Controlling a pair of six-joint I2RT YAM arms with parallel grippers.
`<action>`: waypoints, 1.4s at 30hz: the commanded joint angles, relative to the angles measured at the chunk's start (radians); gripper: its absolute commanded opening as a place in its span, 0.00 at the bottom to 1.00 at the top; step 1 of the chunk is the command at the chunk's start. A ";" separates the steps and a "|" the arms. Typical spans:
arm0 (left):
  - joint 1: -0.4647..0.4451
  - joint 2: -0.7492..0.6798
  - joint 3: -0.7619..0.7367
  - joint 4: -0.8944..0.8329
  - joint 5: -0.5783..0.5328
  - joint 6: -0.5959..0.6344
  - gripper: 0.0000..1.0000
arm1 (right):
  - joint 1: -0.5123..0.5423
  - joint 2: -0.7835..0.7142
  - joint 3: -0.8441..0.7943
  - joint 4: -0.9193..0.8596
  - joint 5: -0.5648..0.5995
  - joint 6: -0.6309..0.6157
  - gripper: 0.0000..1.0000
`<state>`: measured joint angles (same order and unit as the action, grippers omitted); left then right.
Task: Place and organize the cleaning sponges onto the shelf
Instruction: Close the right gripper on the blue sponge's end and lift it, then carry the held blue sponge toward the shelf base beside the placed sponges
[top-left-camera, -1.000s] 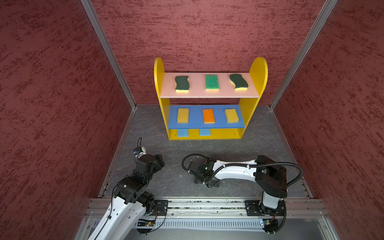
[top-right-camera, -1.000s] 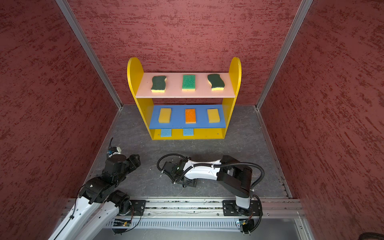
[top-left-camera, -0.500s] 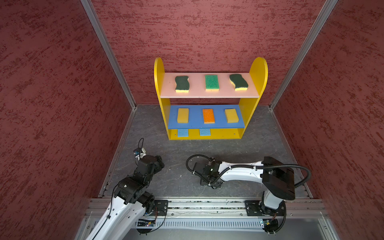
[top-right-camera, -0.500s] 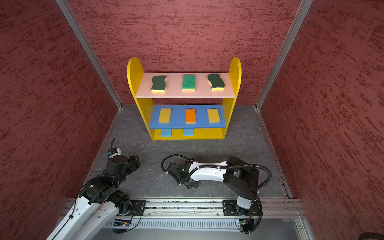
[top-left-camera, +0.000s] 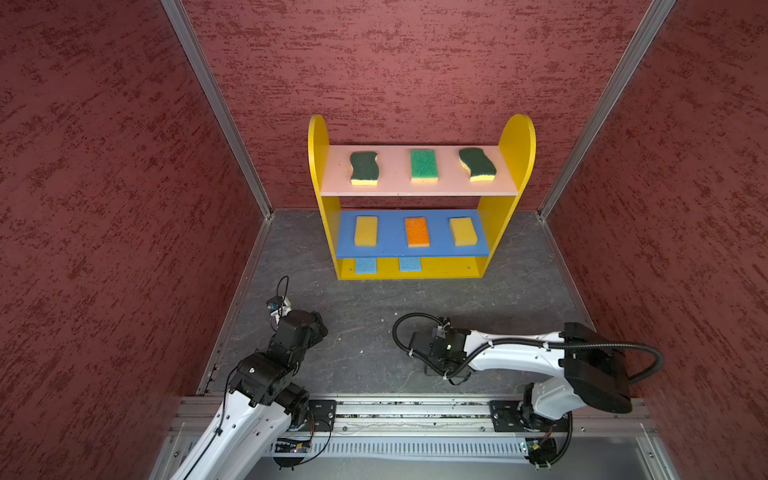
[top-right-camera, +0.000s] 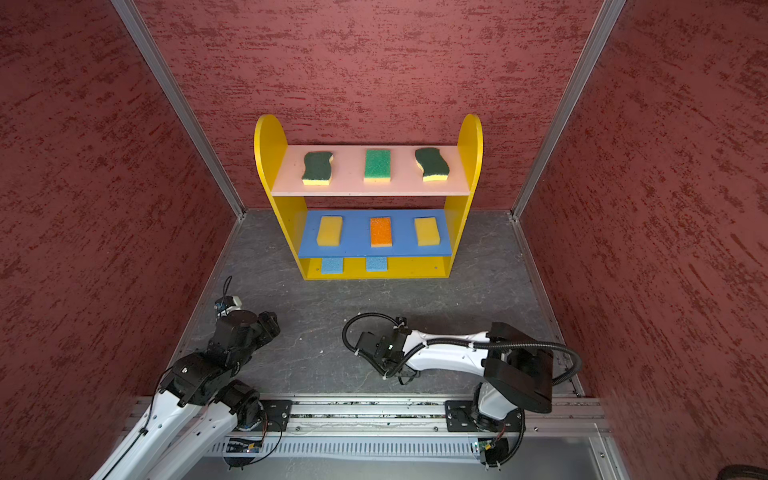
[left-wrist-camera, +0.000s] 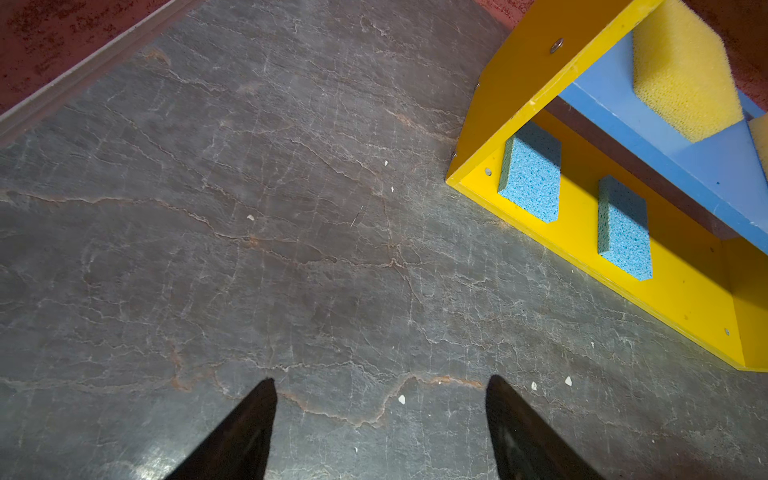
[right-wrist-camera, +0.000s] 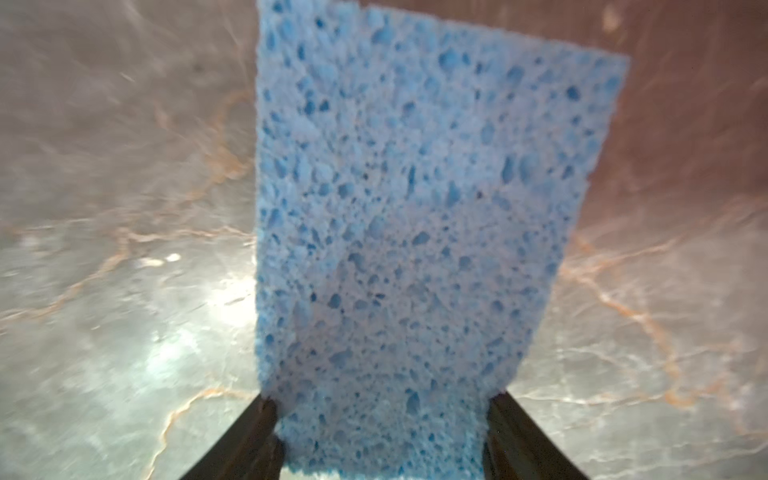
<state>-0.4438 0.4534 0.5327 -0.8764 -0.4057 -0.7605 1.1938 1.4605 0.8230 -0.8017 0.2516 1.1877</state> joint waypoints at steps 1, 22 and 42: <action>-0.001 0.008 0.012 -0.014 -0.024 -0.010 0.80 | -0.006 -0.118 -0.065 0.072 0.153 -0.053 0.67; 0.034 0.063 -0.003 0.039 -0.024 -0.002 0.80 | -0.138 -0.419 -0.260 0.339 0.359 -0.435 0.70; 0.079 0.140 -0.021 0.205 -0.013 0.051 0.79 | -0.427 -0.065 -0.154 0.638 0.164 -0.720 0.70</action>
<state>-0.3775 0.5896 0.5308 -0.7227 -0.4206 -0.7349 0.7937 1.3727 0.6388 -0.2428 0.4294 0.5247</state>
